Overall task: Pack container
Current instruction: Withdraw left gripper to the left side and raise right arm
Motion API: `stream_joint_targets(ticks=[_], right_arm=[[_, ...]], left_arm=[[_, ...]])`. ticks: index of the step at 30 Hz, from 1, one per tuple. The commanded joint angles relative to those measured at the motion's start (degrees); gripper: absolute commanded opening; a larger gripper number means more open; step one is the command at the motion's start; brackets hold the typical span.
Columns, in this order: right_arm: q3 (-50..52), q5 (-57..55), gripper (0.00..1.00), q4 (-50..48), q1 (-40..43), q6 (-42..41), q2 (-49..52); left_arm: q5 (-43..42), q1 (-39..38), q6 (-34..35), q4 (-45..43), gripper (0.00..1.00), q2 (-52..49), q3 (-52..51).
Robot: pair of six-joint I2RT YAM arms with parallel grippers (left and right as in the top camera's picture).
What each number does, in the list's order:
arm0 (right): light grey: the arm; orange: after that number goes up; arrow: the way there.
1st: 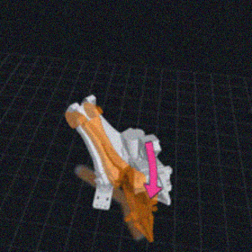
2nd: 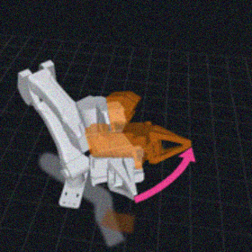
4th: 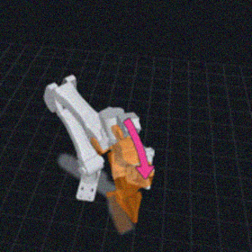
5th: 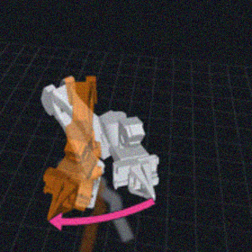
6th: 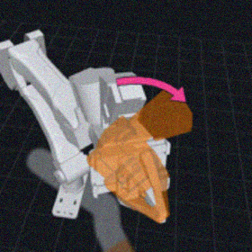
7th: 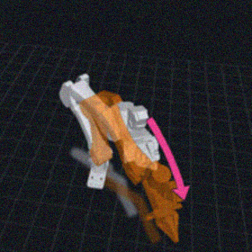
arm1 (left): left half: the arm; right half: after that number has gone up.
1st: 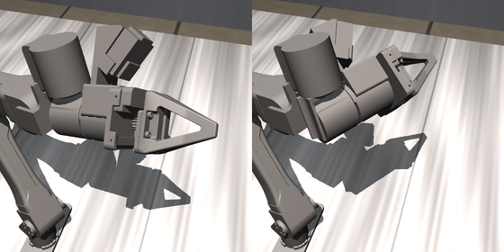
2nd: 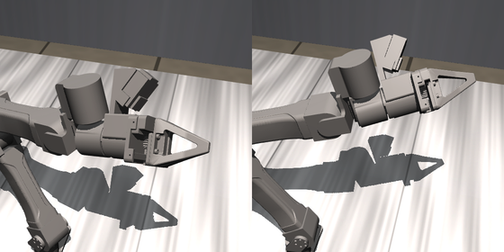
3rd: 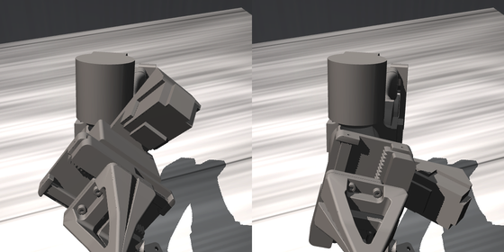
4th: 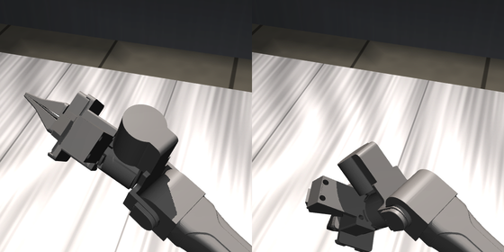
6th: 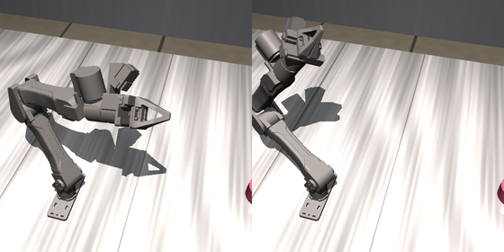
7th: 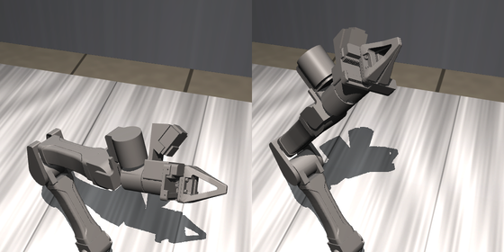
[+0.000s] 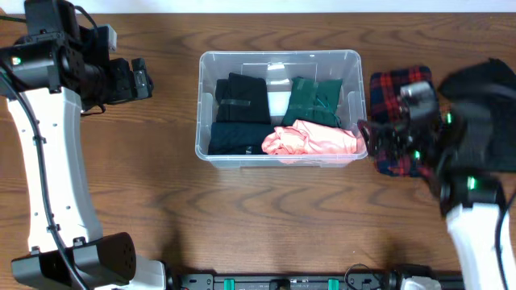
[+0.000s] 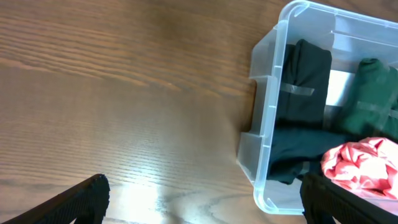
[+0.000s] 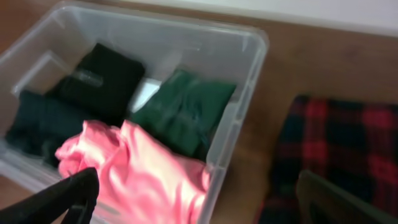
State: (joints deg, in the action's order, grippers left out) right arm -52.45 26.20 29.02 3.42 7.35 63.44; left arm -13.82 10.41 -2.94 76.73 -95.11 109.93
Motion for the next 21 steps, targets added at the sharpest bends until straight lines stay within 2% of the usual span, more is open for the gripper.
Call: stream_joint_targets(ticks=[1, 4, 10, 17, 21], right_arm=[[-8.33, 4.09, 0.99, 4.72, -0.22, 2.38, 8.13], [-11.3, 4.09, 0.99, 6.71, -0.22, -2.78, 13.14], [-11.41, -0.83, 0.99, 7.13, 0.7, -2.75, 14.32], [-11.41, -31.3, 0.99, 10.93, 5.49, -11.69, 15.15], [-11.41, -39.19, 0.98, 8.61, 8.96, -15.1, 17.42]], left_arm=[[-0.57, 0.13, 0.31, 0.22, 0.98, -0.04, -0.11], [-0.59, 0.13, 0.31, 0.2, 0.98, -0.07, -0.11], [-0.81, 0.11, 0.39, 0.15, 0.98, -0.07, -0.11], [-3.43, 0.11, 0.7, -0.87, 0.98, -0.61, -0.26], [-3.74, 0.11, 0.7, -0.92, 0.98, -1.38, -0.26]])
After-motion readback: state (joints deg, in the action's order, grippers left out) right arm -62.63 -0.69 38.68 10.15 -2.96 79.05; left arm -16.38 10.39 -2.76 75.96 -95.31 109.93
